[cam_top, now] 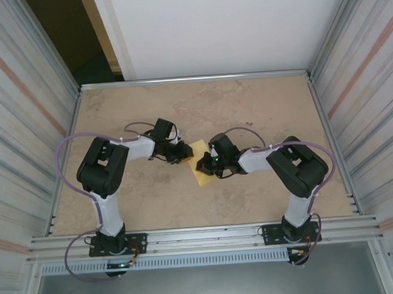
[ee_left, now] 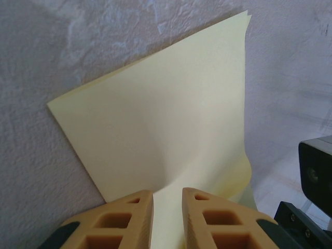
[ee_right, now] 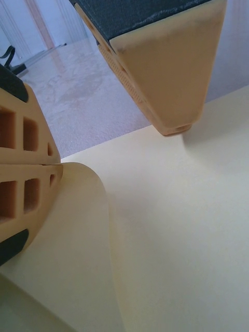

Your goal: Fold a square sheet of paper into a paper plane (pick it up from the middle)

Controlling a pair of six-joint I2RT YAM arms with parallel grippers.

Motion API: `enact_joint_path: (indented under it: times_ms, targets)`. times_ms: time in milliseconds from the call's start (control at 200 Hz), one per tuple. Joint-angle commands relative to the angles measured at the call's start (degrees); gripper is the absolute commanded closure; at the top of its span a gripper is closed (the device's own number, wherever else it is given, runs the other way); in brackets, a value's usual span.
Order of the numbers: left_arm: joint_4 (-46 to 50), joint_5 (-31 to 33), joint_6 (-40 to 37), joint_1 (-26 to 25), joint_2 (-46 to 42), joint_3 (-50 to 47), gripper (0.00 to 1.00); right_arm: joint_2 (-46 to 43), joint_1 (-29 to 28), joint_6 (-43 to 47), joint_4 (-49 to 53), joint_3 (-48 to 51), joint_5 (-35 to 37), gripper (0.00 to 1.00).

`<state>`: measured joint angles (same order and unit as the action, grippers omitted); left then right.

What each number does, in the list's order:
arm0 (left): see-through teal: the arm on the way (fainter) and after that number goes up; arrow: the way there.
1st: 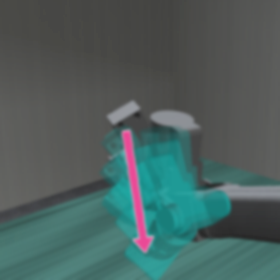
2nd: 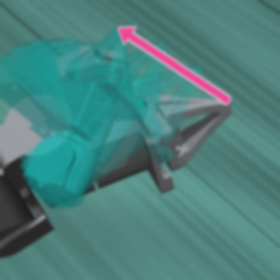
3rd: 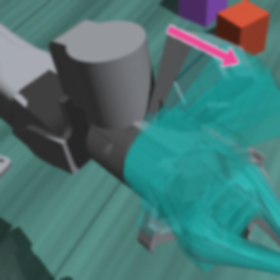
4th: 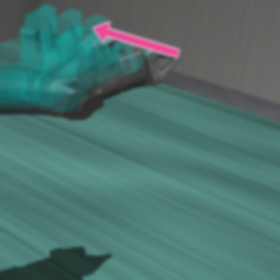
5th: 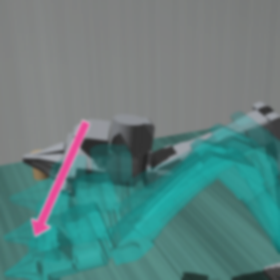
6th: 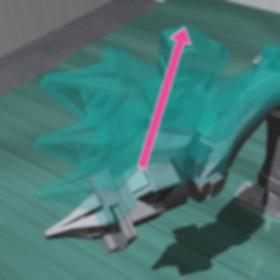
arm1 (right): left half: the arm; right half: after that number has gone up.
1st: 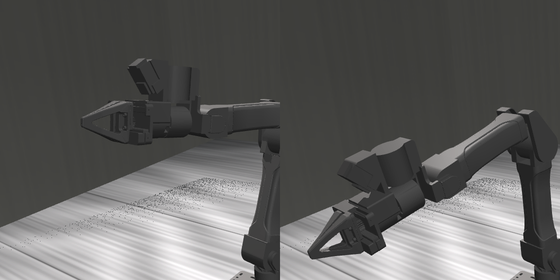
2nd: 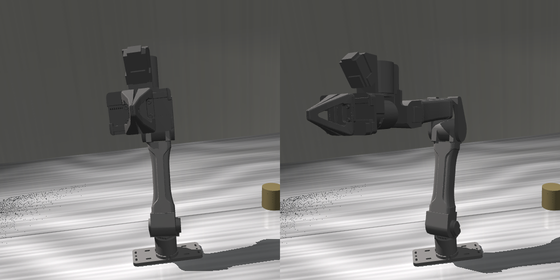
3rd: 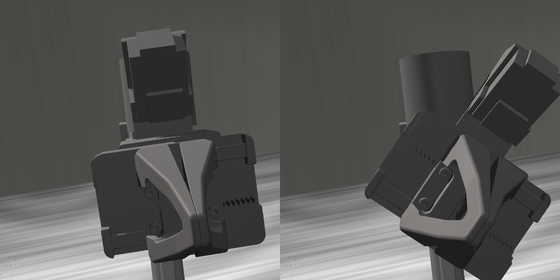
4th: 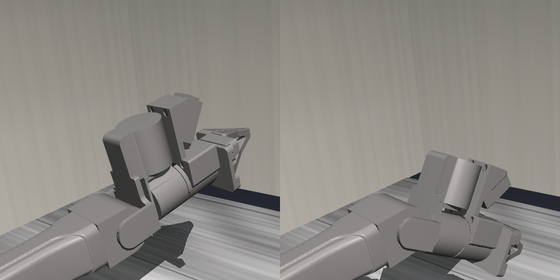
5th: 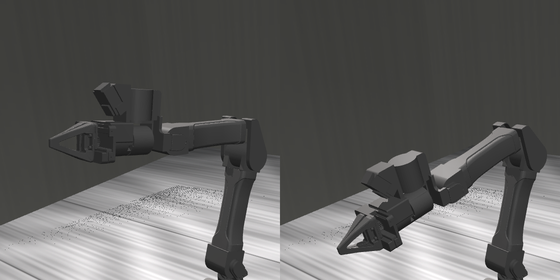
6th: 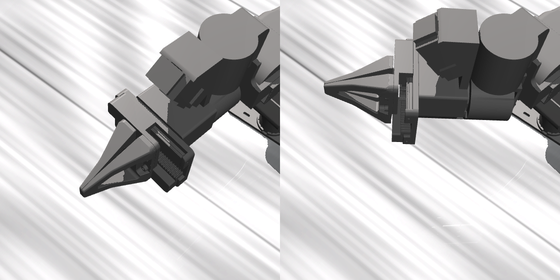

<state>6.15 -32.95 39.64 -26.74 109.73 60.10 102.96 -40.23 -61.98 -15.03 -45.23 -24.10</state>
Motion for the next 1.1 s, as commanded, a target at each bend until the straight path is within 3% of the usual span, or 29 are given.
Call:
enact_joint_path:
  times_ms: [0, 972, 1097]
  targets:
    - [2.7, 1.8, -1.3, -0.2, 0.9, 0.2, 0.77, 1.0, -0.4, 0.1, -0.4, -1.3, -0.3, 1.00]
    - [2.7, 1.7, -1.2, -0.2, 0.5, -0.1, 0.77, 2.3, -0.5, -0.4, 0.0, -1.4, -0.7, 1.00]
    - [3.4, 1.6, -1.1, -0.2, -1.1, 0.8, 0.77, 2.5, -0.4, -0.7, 0.5, -1.3, -0.3, 0.92]
